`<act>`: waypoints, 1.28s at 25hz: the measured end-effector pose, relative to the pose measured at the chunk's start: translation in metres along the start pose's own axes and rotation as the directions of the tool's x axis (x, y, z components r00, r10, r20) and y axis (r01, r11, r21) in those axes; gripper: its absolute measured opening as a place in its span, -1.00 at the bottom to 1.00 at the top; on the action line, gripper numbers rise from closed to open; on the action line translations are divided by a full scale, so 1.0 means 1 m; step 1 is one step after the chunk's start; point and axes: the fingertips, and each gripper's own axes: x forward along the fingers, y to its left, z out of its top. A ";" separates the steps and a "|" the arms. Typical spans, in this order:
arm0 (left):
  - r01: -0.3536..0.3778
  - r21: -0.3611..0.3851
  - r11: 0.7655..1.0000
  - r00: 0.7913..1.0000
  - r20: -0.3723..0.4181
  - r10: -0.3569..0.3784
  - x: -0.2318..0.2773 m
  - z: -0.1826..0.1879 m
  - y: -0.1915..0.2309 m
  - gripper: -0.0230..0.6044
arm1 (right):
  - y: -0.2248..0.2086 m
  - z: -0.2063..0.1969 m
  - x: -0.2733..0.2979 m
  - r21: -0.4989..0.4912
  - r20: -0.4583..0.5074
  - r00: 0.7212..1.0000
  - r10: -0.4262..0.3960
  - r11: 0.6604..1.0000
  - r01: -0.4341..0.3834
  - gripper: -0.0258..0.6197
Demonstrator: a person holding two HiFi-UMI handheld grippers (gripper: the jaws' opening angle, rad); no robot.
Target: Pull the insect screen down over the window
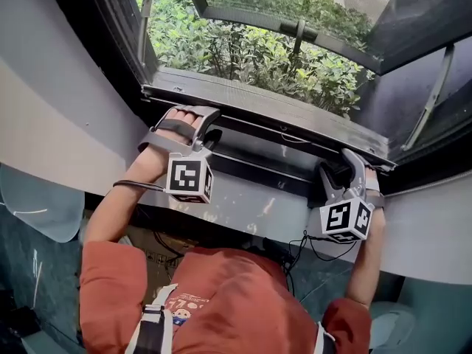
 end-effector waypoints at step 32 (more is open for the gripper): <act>-0.062 -0.094 0.994 0.997 0.043 0.066 0.011 0.002 -0.002 -0.20 | 0.002 -0.006 0.009 0.042 0.044 0.997 -0.065 0.997 0.064 -0.14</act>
